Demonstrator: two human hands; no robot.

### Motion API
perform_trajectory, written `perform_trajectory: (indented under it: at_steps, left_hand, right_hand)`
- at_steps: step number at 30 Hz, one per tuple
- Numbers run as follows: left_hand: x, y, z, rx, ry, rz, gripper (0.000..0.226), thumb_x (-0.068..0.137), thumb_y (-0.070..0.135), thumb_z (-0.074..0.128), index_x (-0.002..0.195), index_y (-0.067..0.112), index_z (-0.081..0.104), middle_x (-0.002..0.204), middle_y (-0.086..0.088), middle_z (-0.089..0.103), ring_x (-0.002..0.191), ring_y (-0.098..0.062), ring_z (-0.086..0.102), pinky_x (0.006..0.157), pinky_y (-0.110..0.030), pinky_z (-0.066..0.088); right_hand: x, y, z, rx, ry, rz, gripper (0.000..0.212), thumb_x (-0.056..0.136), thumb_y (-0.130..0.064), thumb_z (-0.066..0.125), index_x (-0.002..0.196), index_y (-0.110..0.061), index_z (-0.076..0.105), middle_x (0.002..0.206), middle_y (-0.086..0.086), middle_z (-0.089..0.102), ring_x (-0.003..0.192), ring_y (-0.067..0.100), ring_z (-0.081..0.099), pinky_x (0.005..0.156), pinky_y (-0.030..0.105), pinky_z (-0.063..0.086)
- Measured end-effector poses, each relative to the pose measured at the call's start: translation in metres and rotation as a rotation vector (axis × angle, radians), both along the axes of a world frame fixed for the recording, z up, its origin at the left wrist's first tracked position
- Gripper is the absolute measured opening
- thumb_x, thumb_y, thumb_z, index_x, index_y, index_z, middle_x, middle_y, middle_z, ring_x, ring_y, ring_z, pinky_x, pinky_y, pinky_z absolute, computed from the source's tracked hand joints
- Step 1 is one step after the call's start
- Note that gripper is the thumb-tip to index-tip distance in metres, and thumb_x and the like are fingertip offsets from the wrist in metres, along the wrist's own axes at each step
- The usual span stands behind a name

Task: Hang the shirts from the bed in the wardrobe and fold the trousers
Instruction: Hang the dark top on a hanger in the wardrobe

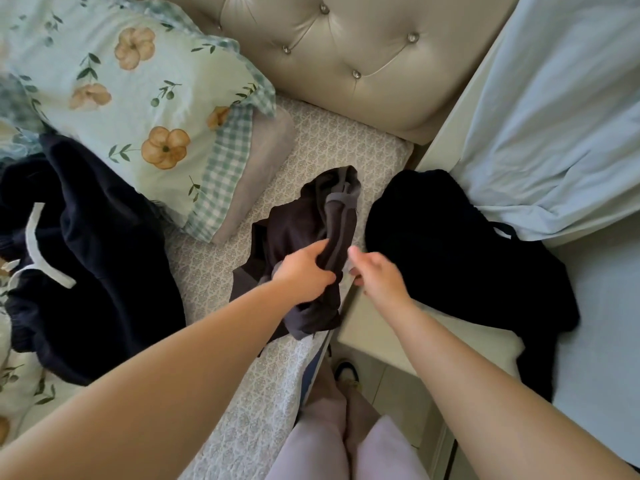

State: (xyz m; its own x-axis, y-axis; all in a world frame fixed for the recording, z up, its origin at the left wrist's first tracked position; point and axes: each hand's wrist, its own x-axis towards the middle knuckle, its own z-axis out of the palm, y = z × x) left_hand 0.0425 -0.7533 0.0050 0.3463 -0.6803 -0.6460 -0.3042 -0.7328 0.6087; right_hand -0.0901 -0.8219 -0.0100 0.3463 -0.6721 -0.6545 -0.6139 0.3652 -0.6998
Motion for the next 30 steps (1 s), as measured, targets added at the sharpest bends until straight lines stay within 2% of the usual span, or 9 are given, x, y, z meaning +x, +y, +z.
perform_trajectory:
  at_steps: [4, 8, 12, 16, 19, 23, 27, 29, 30]
  left_hand:
    - [-0.022, 0.022, 0.007, -0.033, -0.023, -0.235, 0.068, 0.086, 0.019, 0.062, 0.144, 0.04, 0.033, 0.123, 0.007, 0.063, 0.102, -0.012, 0.061, 0.09, -0.03, 0.05]
    - [-0.034, 0.035, 0.009, 0.011, 0.022, -0.323, 0.065, 0.088, 0.018, 0.059, 0.142, 0.045, 0.033, 0.109, 0.002, 0.067, 0.082, -0.018, 0.065, 0.078, -0.039, 0.056]
    - [-0.03, 0.033, 0.009, 0.064, 0.111, -0.377, 0.062, 0.088, 0.023, 0.064, 0.143, 0.034, 0.037, 0.097, 0.007, 0.063, 0.087, -0.012, 0.06, 0.085, -0.027, 0.048]
    - [-0.007, 0.013, 0.012, -0.003, -0.155, -0.2, 0.035, 0.09, 0.024, 0.057, 0.125, 0.023, 0.058, 0.116, -0.002, 0.064, 0.108, -0.02, 0.059, 0.096, -0.032, 0.045]
    - [0.005, 0.0, 0.021, -0.144, -0.395, -0.146, 0.048, 0.089, 0.021, 0.057, 0.135, 0.019, 0.043, 0.129, -0.004, 0.048, 0.117, -0.023, 0.051, 0.094, -0.037, 0.045]
    - [0.009, -0.015, 0.034, -0.302, -0.629, -0.477, 0.067, 0.085, 0.02, 0.059, 0.144, 0.035, 0.032, 0.14, -0.002, 0.031, 0.127, -0.024, 0.03, 0.09, -0.038, 0.042]
    - [0.007, -0.025, 0.036, -0.282, -0.686, -0.824, 0.033, 0.091, 0.034, 0.054, 0.124, 0.035, 0.057, 0.148, 0.007, 0.031, 0.138, -0.018, 0.018, 0.103, -0.039, 0.027]
    - [0.001, -0.026, 0.038, -0.231, -0.6, -0.783, 0.025, 0.093, 0.036, 0.053, 0.117, 0.03, 0.058, 0.139, 0.01, 0.044, 0.139, -0.013, 0.025, 0.111, -0.037, 0.016]
    - [-0.004, -0.027, 0.041, -0.241, -0.551, -0.726, 0.017, 0.094, 0.034, 0.051, 0.108, 0.027, 0.057, 0.122, 0.008, 0.056, 0.131, -0.015, 0.038, 0.113, -0.037, 0.01]
  right_hand:
    - [0.013, -0.012, 0.0, 0.164, 0.116, -0.11, 0.059, 0.083, -0.051, 0.06, 0.126, -0.011, 0.053, 0.122, 0.008, 0.058, 0.109, 0.026, 0.057, 0.086, 0.039, 0.051]
    - [0.018, -0.011, 0.0, 0.124, 0.216, -0.095, 0.034, 0.087, -0.016, 0.059, 0.118, -0.003, 0.059, 0.114, 0.015, 0.061, 0.1, 0.031, 0.059, 0.081, 0.033, 0.05]
    - [0.013, -0.012, 0.001, 0.038, 0.091, -0.21, 0.034, 0.088, -0.002, 0.047, 0.118, -0.013, 0.06, 0.106, 0.009, 0.061, 0.086, 0.022, 0.055, 0.069, 0.026, 0.042]
    - [0.005, -0.018, 0.011, -0.118, 0.021, -0.027, 0.035, 0.084, 0.001, 0.047, 0.107, -0.021, 0.062, 0.081, -0.004, 0.06, 0.067, 0.01, 0.053, 0.053, 0.015, 0.04]
    - [-0.001, -0.019, 0.021, -0.236, 0.008, 0.153, 0.04, 0.083, 0.001, 0.045, 0.106, -0.026, 0.065, 0.089, -0.005, 0.061, 0.083, 0.013, 0.055, 0.067, 0.02, 0.037]
    - [-0.017, -0.014, 0.042, -0.381, -0.008, 0.392, 0.043, 0.083, 0.002, 0.044, 0.105, -0.026, 0.068, 0.09, -0.011, 0.057, 0.085, 0.011, 0.051, 0.067, 0.02, 0.036]
    - [-0.037, -0.021, 0.065, -0.534, 0.057, 0.522, 0.038, 0.08, 0.004, 0.044, 0.1, -0.016, 0.069, 0.081, -0.007, 0.046, 0.083, 0.021, 0.051, 0.069, 0.026, 0.035]
    - [-0.047, -0.026, 0.074, -0.578, 0.088, 0.489, 0.036, 0.079, 0.004, 0.044, 0.096, -0.016, 0.068, 0.083, -0.002, 0.049, 0.084, 0.024, 0.052, 0.072, 0.031, 0.041]
    - [-0.052, -0.028, 0.079, -0.589, 0.1, 0.452, 0.034, 0.08, 0.004, 0.043, 0.093, -0.017, 0.067, 0.084, -0.002, 0.05, 0.083, 0.024, 0.053, 0.073, 0.034, 0.043]
